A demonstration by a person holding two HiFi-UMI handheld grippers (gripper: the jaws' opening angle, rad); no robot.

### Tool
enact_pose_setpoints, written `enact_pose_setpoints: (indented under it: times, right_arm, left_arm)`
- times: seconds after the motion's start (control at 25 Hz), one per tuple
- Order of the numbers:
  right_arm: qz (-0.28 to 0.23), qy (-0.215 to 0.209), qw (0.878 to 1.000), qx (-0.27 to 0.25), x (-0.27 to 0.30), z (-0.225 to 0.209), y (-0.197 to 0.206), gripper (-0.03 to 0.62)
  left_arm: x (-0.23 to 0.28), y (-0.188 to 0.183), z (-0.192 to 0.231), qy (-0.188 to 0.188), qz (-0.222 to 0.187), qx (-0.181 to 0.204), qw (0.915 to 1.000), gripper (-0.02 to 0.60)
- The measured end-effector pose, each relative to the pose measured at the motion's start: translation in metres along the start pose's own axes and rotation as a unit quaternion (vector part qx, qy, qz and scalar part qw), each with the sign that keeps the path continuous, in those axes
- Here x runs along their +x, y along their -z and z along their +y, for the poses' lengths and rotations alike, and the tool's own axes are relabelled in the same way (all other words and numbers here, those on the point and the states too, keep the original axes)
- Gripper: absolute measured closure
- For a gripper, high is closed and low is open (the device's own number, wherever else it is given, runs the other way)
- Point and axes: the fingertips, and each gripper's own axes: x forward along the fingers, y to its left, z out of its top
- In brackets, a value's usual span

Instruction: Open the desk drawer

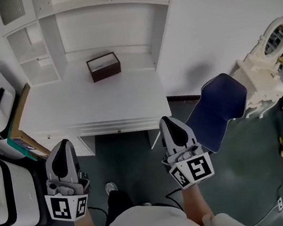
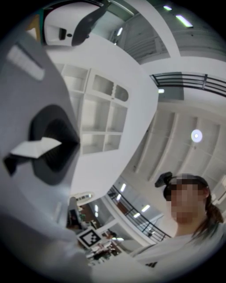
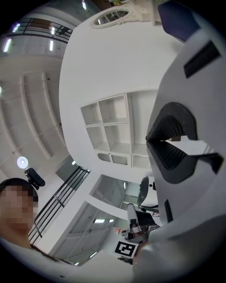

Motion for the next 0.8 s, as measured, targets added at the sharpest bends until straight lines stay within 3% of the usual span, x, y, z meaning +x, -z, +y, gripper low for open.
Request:
enact_pose_setpoints:
  times: [0.36, 0.8]
  right_arm:
    - [0.008, 0.025, 1.0, -0.005, 0.081, 0.011, 0.009, 0.603]
    - [0.009, 0.054, 0.998, 0.004, 0.142, 0.031, 0.025, 0.603]
  left_arm:
    - [0.058, 0.023, 0.075, 0.024, 0.0, -0.017, 0.9996, 0.575]
    - [0.088, 0.041, 0.144, 0.047, -0.002, -0.025, 0.9986, 0.575]
